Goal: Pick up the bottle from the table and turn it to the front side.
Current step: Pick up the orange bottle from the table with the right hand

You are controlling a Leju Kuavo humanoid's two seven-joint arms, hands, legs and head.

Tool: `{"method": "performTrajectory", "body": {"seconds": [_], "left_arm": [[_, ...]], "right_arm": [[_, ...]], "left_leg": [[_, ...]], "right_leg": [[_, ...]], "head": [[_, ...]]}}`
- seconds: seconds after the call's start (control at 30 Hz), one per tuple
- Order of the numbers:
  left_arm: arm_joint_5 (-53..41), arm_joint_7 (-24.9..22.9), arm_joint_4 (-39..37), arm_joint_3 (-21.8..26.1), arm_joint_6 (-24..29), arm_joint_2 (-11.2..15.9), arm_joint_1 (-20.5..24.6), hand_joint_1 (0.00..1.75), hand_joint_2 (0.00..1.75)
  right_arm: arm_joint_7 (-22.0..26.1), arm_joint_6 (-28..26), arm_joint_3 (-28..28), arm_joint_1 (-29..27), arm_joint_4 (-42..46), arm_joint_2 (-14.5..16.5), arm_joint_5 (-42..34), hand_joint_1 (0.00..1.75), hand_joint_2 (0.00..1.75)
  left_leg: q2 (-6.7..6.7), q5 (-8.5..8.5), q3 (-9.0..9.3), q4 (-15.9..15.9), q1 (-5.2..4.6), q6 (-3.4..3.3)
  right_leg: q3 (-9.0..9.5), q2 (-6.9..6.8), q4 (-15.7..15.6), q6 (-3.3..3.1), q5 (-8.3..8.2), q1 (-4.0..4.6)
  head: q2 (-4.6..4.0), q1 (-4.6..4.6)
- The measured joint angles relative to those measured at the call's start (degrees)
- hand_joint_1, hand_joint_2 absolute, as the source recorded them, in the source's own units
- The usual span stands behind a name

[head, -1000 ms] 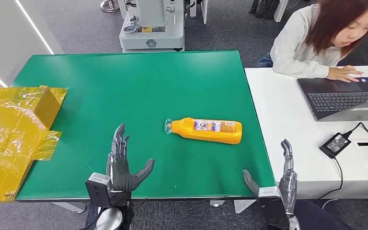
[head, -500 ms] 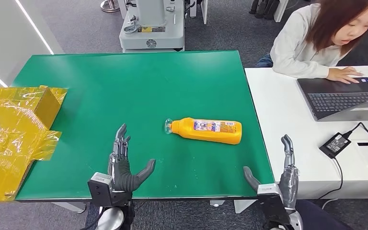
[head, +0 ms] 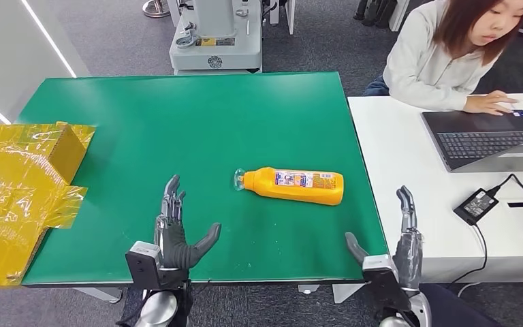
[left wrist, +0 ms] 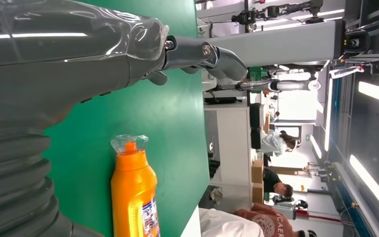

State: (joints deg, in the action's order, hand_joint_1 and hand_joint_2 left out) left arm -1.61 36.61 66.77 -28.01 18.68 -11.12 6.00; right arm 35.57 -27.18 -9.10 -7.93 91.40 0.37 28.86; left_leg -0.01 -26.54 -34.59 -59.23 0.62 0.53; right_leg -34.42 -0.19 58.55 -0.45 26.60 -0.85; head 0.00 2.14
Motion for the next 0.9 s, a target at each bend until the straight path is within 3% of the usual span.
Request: {"method": "performTrajectory", "body": {"seconds": [0.2, 0.4, 0.53, 0.73, 0.9], "left_arm": [[0.1, 0.2, -2.0, -1.2, -1.8, -1.2, 2.2, 0.0, 1.75], [0.3, 0.5, -4.8, -2.7, -3.3, -2.0, 5.0, 0.0, 1.75], [0.9, 1.1, -6.9, -3.3, -3.9, -2.2, 6.9, 0.0, 1.75], [1.3, 1.9, -10.0, -4.5, -5.5, -2.2, 8.6, 0.0, 1.75], [1.1, 1.4, -11.6, -5.2, -6.3, -2.4, 9.9, 0.0, 1.75]], "right_arm": [[-3.8, 2.1, -0.2, 6.4, -4.4, -2.5, 6.5, 0.0, 1.75], [-6.8, 7.4, -2.1, 17.2, -13.1, -5.8, 8.9, 0.0, 1.75], [-8.7, 14.7, -4.5, 25.3, -20.8, -6.9, 8.7, 0.0, 1.75], [-9.8, 30.0, -9.6, 35.0, -33.1, -7.7, 6.2, 0.0, 1.75], [-10.8, 36.7, -14.2, 41.1, -41.7, -7.7, 6.4, 0.0, 1.75]], "left_leg": [[0.02, 0.07, 0.0, 0.0, -0.01, -0.05], [0.05, 0.11, 0.02, -0.1, -0.01, -0.06], [0.05, 0.14, 0.04, -0.1, 0.0, -0.04], [0.03, 0.15, 0.03, -0.1, 0.01, -0.03], [0.02, 0.14, 0.0, -0.1, 0.0, -0.03]], "right_leg": [[0.01, 0.02, 0.0, 0.02, -0.1, -0.01], [0.03, 0.09, 0.0, 0.05, -0.17, -0.02], [0.03, 0.1, 0.0, 0.03, -0.19, -0.01], [0.01, 0.08, 0.1, 0.03, -0.19, 0.0], [0.01, 0.07, 0.0, 0.03, -0.18, 0.0]], "head": [[0.0, 0.0], [0.0, -0.01], [0.0, 0.0], [0.0, 0.0], [0.0, -0.01]]}}
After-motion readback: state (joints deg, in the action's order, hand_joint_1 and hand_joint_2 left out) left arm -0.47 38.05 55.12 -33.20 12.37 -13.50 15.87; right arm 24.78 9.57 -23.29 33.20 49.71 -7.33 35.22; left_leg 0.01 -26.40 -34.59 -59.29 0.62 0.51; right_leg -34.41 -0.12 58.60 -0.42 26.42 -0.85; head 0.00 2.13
